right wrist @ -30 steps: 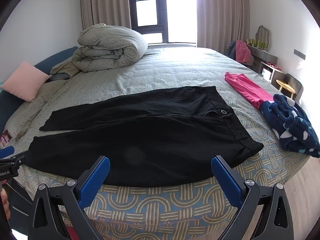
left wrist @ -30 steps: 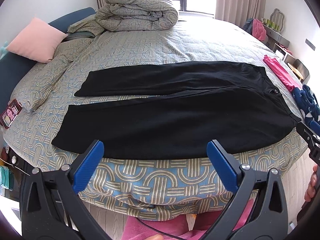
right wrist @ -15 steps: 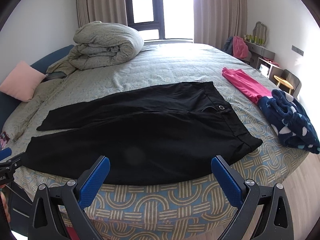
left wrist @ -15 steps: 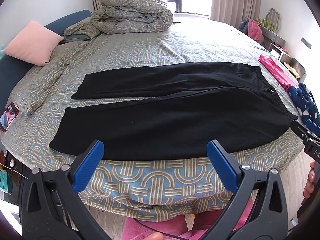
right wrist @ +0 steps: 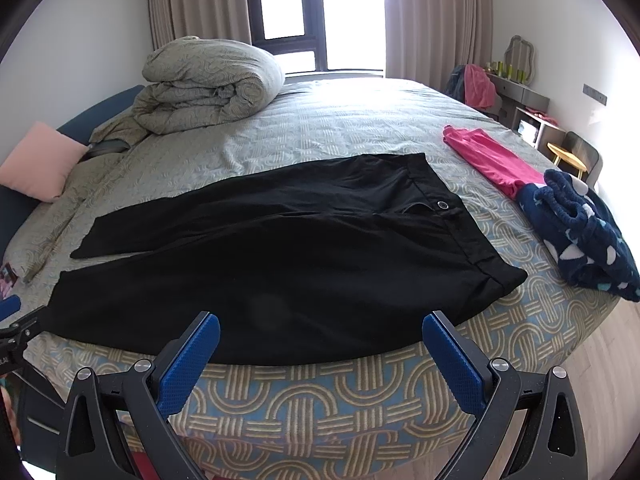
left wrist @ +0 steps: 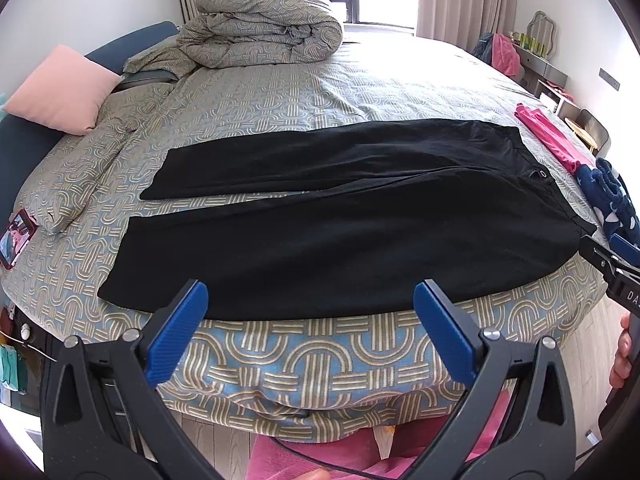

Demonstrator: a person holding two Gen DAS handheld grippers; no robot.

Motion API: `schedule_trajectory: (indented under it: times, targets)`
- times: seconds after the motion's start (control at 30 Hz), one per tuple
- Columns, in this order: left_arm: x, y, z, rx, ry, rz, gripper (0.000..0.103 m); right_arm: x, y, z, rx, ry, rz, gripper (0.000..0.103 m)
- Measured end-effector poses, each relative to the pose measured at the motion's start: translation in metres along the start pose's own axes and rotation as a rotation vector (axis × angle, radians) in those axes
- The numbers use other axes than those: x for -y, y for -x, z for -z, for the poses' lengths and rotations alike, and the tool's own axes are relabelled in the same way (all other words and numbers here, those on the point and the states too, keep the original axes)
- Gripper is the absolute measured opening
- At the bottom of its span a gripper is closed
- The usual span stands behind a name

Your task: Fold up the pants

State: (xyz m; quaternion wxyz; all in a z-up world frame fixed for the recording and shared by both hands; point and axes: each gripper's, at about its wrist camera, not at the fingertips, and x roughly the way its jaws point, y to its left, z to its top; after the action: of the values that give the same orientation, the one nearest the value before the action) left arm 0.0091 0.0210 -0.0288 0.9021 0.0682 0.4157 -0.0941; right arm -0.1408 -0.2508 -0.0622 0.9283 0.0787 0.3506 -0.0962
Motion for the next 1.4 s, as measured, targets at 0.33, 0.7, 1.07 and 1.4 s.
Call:
schedule_trajectory:
  times: [0.33,0.7,1.07,1.4]
  targets:
    - [-0.002,-0.005,0.002,-0.024,0.007,0.005,0.103,0.0,-0.003,0.002,-0.015,-0.004,0.006,0.103]
    - [-0.014,-0.011,0.005,-0.052,0.039,-0.005,0.103,0.002,-0.009,0.004,-0.042,-0.019,0.007,0.103]
    - [-0.036,-0.02,0.016,-0.083,0.063,-0.045,0.103,0.007,-0.013,0.005,-0.055,-0.032,0.018,0.103]
    - [-0.164,-0.05,0.05,-0.2,0.593,0.121,0.096,0.046,-0.04,0.009,-0.142,-0.176,-0.021,0.102]
